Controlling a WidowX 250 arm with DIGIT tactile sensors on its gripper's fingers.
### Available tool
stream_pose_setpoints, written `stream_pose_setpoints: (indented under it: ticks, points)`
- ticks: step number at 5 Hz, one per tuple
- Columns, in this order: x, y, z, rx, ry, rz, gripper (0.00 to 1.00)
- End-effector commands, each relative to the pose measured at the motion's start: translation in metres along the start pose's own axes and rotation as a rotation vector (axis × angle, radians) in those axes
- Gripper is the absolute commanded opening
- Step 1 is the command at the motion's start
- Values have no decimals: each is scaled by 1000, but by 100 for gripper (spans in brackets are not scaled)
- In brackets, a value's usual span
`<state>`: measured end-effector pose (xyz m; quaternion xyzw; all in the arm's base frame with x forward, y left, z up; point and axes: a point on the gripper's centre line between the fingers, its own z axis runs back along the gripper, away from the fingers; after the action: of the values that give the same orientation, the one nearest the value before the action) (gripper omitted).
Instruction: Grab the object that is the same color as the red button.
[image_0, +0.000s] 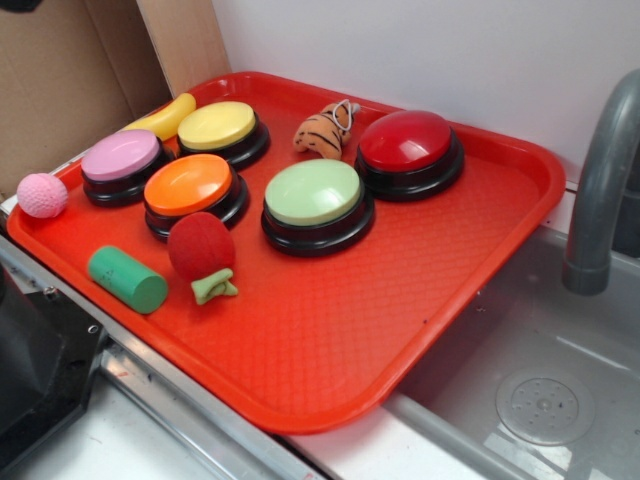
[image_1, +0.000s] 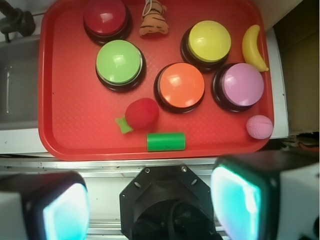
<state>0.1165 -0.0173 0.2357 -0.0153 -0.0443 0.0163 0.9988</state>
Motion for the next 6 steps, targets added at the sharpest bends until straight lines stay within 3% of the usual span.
stream_pose_setpoints:
  ticks: [1,2,4,6]
  points:
    - [0,0,0,0,0,0,100]
    - [16,4,-22,-33,57,154,100]
    - [34,-3,-72,41,82,363,100]
    - [35,-6,-128,-7,21,508,100]
